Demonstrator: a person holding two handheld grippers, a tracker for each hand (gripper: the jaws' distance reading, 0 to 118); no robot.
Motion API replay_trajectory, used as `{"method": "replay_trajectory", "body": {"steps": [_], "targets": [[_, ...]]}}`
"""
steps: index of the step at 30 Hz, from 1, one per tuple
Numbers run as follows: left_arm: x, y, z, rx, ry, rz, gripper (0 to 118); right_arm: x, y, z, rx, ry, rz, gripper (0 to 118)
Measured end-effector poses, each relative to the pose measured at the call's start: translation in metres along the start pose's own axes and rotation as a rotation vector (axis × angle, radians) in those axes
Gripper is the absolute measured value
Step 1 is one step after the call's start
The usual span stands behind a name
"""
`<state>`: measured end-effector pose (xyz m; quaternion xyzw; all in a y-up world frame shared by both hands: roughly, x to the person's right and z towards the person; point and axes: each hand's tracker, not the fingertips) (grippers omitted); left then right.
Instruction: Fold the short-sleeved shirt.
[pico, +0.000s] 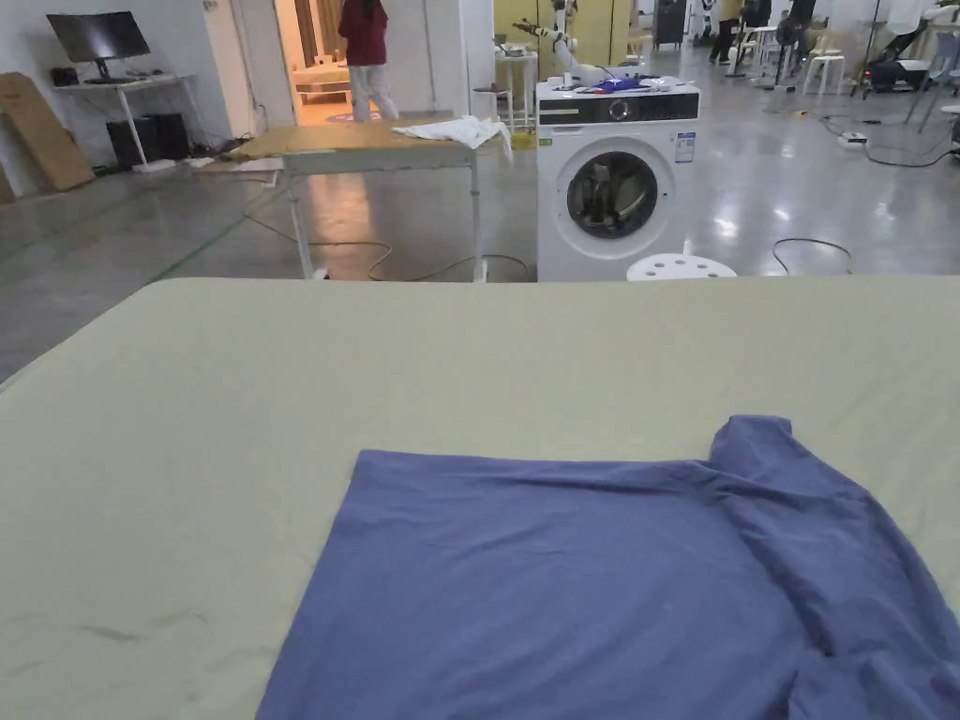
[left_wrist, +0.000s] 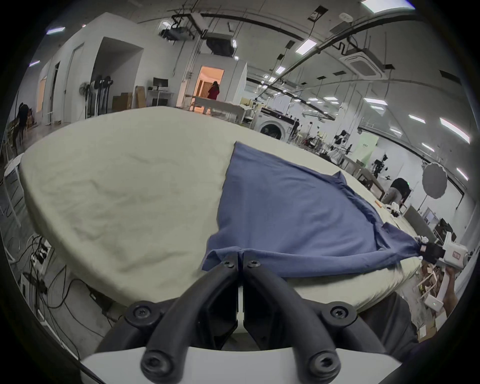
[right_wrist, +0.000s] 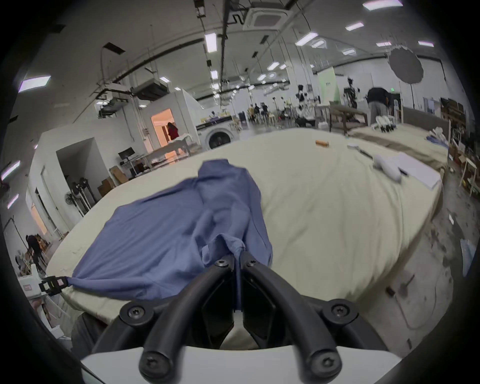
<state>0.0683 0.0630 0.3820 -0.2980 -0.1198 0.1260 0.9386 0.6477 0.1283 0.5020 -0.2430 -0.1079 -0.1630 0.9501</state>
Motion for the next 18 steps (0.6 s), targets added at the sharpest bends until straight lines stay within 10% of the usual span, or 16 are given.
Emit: {"method": "replay_trajectory", "body": {"steps": [3, 6, 8, 14, 18], "targets": [[-0.001, -0.002, -0.001, -0.006, 0.008, -0.001, 10, 0.005, -0.015, -0.002, -0.005, -0.014, -0.035, 5], [0.002, -0.001, 0.007, 0.034, 0.043, -0.067, 76, 0.011, -0.019, 0.003, -0.014, -0.068, -0.022, 65], [0.007, 0.006, 0.018, 0.095, 0.064, -0.078, 100, 0.017, -0.019, 0.010, -0.003, -0.049, -0.055, 67], [0.052, 0.046, 0.065, 0.342, 0.109, -0.181, 100, -0.003, 0.010, 0.039, 0.116, -0.017, -0.047, 66], [0.090, 0.075, 0.096, 0.457, 0.124, -0.276, 100, -0.040, 0.038, 0.058, 0.225, 0.044, 0.093, 67]]}}
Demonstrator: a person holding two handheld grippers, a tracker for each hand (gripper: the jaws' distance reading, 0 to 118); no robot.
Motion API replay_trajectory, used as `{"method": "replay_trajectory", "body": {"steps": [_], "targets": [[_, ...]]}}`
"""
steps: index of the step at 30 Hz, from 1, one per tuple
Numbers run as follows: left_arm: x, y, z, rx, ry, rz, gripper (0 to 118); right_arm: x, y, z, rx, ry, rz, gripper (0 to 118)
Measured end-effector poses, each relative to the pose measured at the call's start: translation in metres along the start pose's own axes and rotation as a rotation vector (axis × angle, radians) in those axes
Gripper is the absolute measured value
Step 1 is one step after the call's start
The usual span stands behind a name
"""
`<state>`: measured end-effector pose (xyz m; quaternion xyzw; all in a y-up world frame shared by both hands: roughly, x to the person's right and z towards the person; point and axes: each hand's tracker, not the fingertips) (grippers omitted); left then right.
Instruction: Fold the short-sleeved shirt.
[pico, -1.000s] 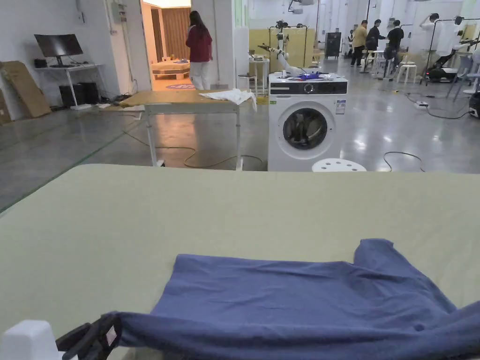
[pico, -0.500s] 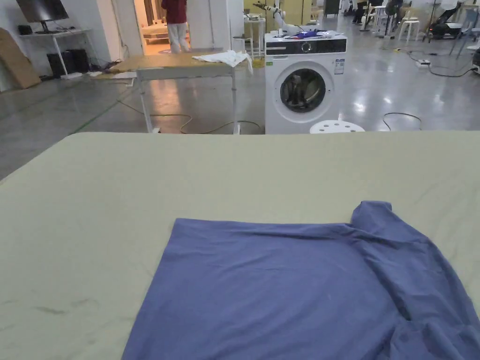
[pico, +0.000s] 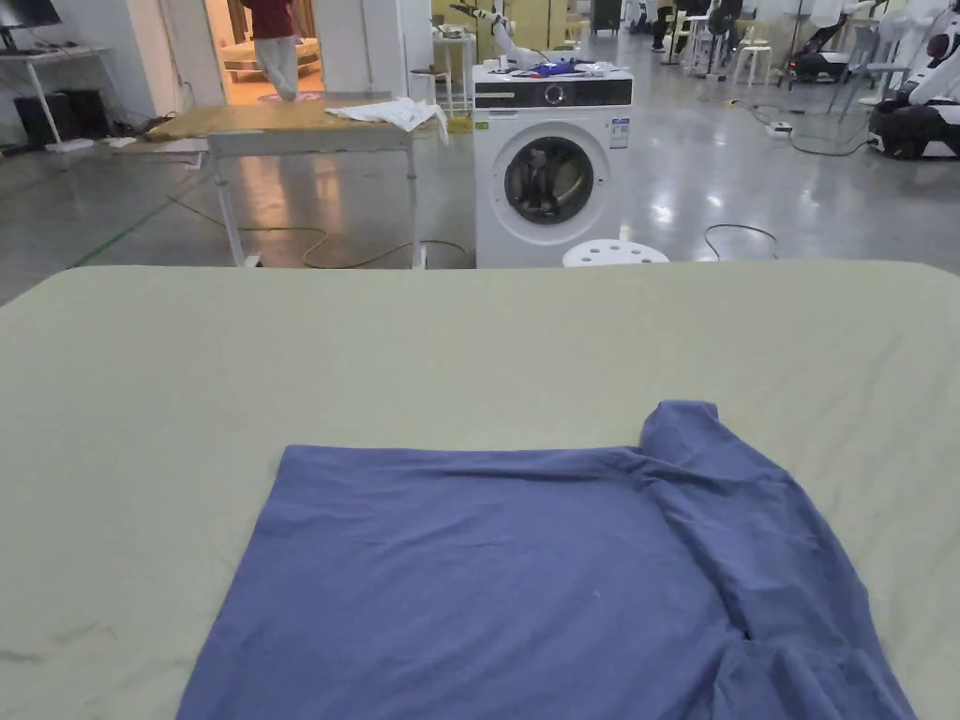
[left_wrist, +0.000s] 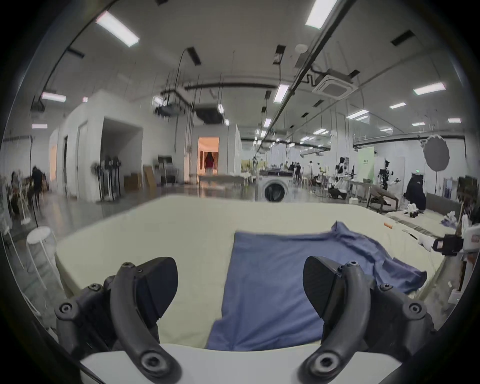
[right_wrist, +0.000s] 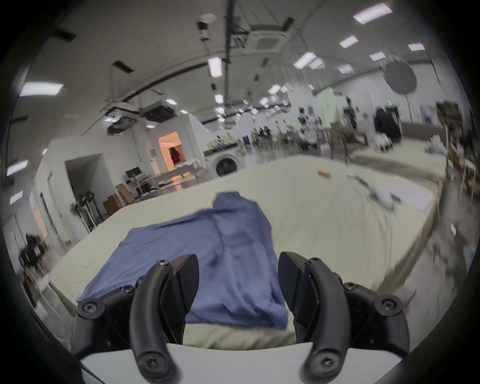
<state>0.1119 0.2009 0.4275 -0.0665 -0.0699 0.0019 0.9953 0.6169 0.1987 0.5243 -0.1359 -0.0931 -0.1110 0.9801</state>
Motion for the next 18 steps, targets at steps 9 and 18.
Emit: {"method": "replay_trajectory", "body": {"steps": [9, 18], "targets": [[0.034, 0.048, 0.024, 0.122, 0.007, -0.112, 83, -0.042, 0.037, 0.009, 0.115, 0.165, 0.075, 61], [0.041, 0.048, 0.023, 0.126, -0.045, -0.057, 0, -0.055, 0.033, 0.004, 0.117, 0.171, 0.131, 0]]}}
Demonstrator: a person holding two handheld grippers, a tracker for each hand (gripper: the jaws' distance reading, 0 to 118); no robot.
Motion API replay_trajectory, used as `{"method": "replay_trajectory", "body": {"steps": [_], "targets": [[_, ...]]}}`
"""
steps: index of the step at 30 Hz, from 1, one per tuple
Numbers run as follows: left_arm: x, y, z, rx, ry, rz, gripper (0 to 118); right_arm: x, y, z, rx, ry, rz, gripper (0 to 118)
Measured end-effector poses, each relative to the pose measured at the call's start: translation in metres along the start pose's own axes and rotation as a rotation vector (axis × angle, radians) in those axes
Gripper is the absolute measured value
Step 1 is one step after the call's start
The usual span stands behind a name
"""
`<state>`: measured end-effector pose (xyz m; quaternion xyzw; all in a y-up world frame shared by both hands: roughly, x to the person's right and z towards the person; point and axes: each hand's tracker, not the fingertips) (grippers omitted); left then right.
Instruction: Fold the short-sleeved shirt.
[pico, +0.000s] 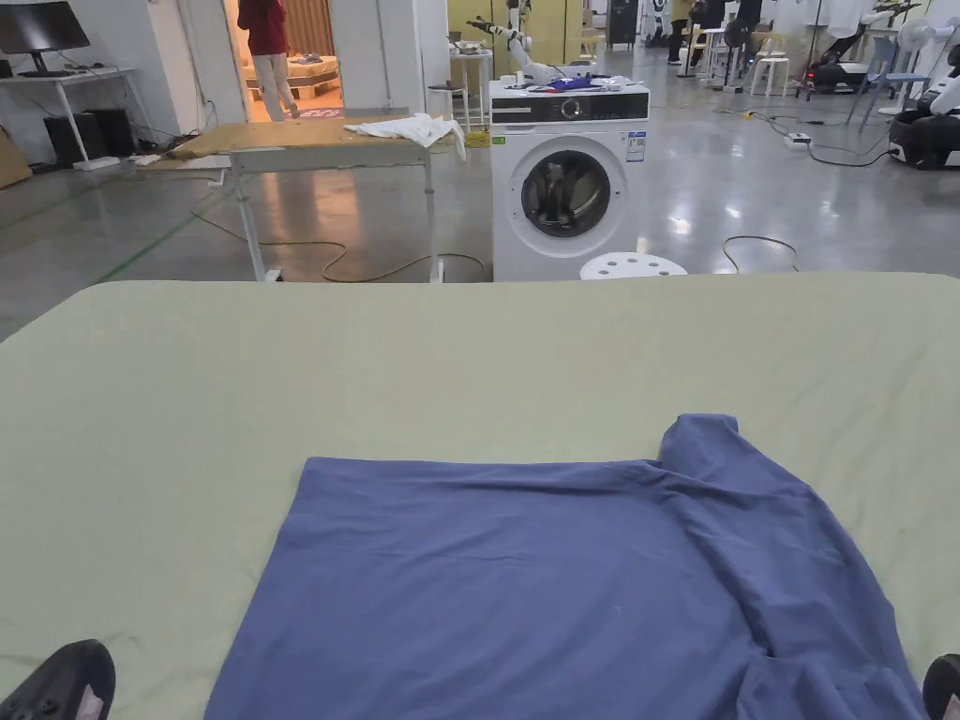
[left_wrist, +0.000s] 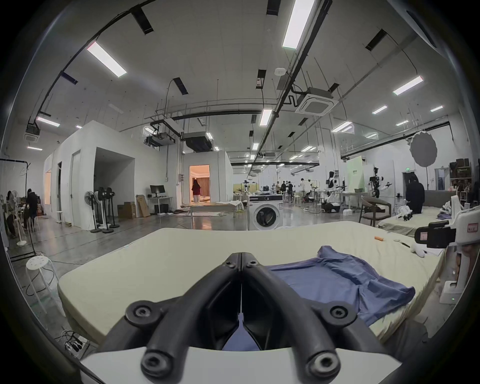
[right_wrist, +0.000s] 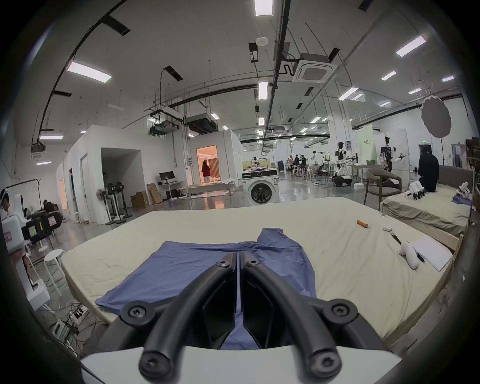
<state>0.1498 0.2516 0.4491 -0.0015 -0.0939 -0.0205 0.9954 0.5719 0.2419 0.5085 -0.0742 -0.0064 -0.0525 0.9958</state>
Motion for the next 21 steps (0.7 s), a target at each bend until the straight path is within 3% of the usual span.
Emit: {"method": "replay_trajectory", "body": {"steps": [10, 12, 13, 14, 15, 18, 21], "targets": [[-0.030, -0.032, -0.016, -0.163, 0.020, 0.071, 0, 0.001, -0.005, -0.004, -0.042, 0.002, -0.012, 0], [-0.041, -0.058, -0.022, -0.243, 0.007, 0.056, 18, 0.001, -0.008, -0.005, -0.064, 0.007, -0.008, 0], [-0.047, -0.073, -0.026, -0.284, 0.002, 0.057, 37, 0.001, -0.011, -0.005, -0.074, 0.007, -0.009, 0], [-0.053, -0.090, -0.030, -0.346, 0.014, 0.068, 66, 0.003, -0.014, -0.005, -0.091, 0.010, -0.014, 0], [-0.058, -0.101, -0.033, -0.380, 0.017, 0.096, 77, 0.003, -0.016, -0.005, -0.100, 0.011, -0.018, 0], [-0.075, -0.138, -0.038, -0.459, -0.009, 0.220, 78, 0.006, -0.023, -0.005, -0.124, 0.010, -0.030, 0], [-0.082, -0.166, -0.046, -0.563, 0.031, 0.211, 78, 0.009, -0.030, -0.006, -0.151, 0.004, -0.047, 0]]}}
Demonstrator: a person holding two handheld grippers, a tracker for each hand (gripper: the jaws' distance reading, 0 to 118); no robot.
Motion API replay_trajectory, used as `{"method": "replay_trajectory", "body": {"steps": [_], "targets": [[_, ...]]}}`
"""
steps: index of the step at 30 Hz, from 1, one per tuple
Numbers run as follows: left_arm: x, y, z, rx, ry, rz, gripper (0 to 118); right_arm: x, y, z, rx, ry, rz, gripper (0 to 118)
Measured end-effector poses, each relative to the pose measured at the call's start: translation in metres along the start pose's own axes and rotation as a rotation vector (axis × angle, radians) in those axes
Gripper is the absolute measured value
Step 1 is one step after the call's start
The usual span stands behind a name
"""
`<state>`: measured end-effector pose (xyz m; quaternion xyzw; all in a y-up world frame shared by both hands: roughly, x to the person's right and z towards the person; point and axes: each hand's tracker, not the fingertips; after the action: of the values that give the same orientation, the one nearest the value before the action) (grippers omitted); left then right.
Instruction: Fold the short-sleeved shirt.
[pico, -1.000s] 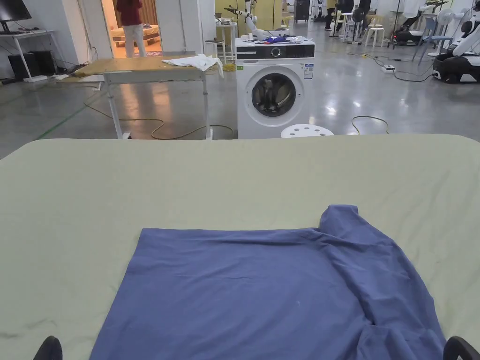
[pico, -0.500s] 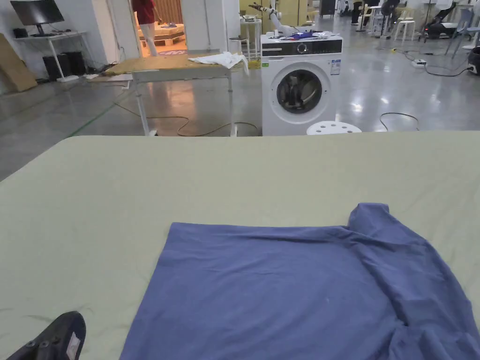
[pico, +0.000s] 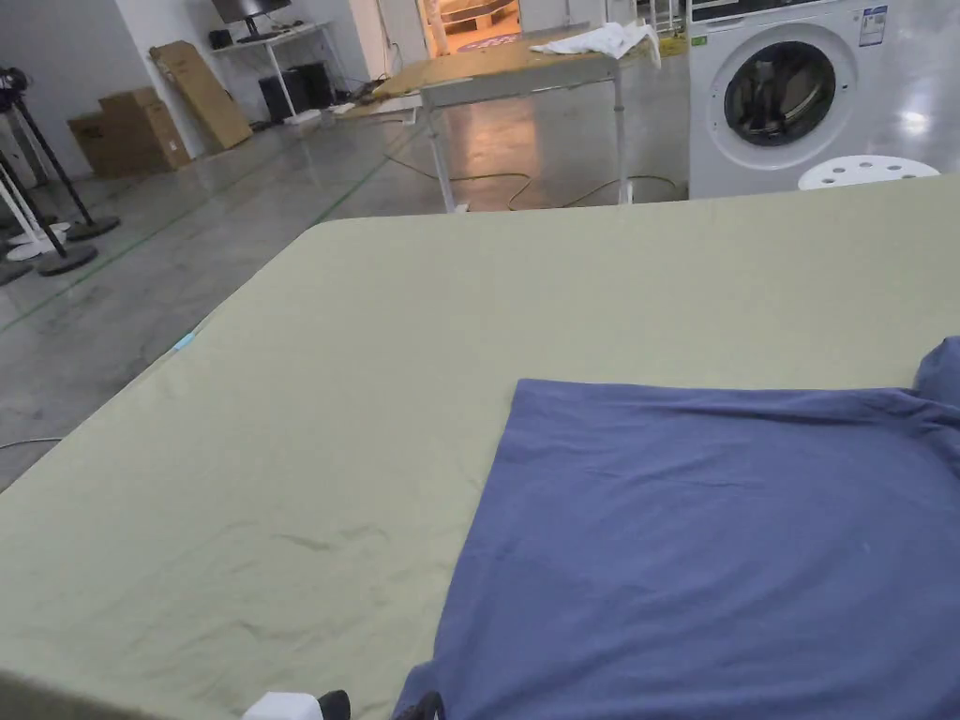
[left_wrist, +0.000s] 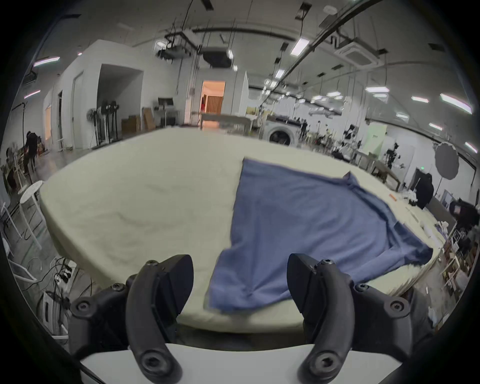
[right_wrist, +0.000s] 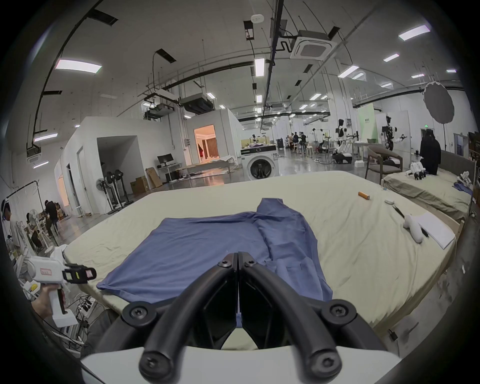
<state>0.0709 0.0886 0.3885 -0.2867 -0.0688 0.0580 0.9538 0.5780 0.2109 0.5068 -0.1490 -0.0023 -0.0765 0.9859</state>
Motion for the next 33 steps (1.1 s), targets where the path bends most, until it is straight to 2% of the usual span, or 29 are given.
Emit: {"method": "replay_trajectory", "body": {"steps": [7, 8, 11, 14, 15, 16, 17, 18, 19, 21, 24, 28, 29, 31, 32, 33], "targets": [[0.003, -0.024, -0.025, -0.124, -0.011, -0.043, 61, 0.003, -0.004, -0.002, -0.052, -0.031, -0.023, 0], [0.004, -0.025, -0.028, -0.135, -0.006, -0.047, 51, 0.002, -0.002, -0.001, -0.057, -0.036, -0.031, 0], [0.006, -0.025, -0.031, -0.144, 0.009, -0.072, 38, 0.009, -0.008, 0.001, -0.073, -0.060, -0.052, 0], [0.010, -0.022, -0.031, -0.159, -0.014, -0.087, 12, 0.018, -0.014, 0.000, -0.091, -0.097, -0.071, 0], [0.013, -0.022, -0.032, -0.172, -0.030, -0.092, 8, 0.021, -0.017, -0.001, -0.098, -0.113, -0.075, 2], [0.017, -0.023, -0.035, -0.185, -0.025, -0.112, 7, 0.025, -0.020, -0.002, -0.109, -0.139, -0.074, 14], [0.017, -0.023, -0.037, -0.203, 0.001, -0.153, 7, 0.029, -0.024, -0.005, -0.127, -0.180, -0.068, 48], [0.018, -0.022, -0.039, -0.201, 0.003, -0.166, 7, 0.033, -0.029, -0.008, -0.147, -0.212, -0.065, 70], [0.019, -0.021, -0.040, -0.209, 0.008, -0.173, 7, 0.045, -0.040, -0.012, -0.190, -0.245, -0.076, 77], [0.014, -0.022, -0.046, -0.217, 0.019, -0.177, 7, 0.056, -0.052, -0.017, -0.216, -0.285, -0.117, 75], [0.010, -0.025, -0.050, -0.213, 0.035, -0.182, 7, 0.069, -0.072, -0.026, -0.249, -0.280, -0.162, 75], [0.007, -0.027, -0.054, -0.215, 0.042, -0.153, 7, 0.082, -0.088, -0.045, -0.326, -0.253, -0.205, 69], [0.010, -0.027, -0.052, -0.215, 0.043, -0.142, 7, 0.084, -0.090, -0.048, -0.329, -0.253, -0.209, 53], [0.010, -0.028, -0.052, -0.212, 0.043, -0.132, 7, 0.084, -0.091, -0.050, -0.339, -0.253, -0.211, 14], [0.009, -0.028, -0.052, -0.211, 0.042, -0.126, 7, 0.083, -0.091, -0.049, -0.341, -0.255, -0.213, 4], [0.015, -0.026, -0.048, -0.212, 0.039, -0.120, 7, 0.083, -0.090, -0.047, -0.342, -0.238, -0.225, 4]]}}
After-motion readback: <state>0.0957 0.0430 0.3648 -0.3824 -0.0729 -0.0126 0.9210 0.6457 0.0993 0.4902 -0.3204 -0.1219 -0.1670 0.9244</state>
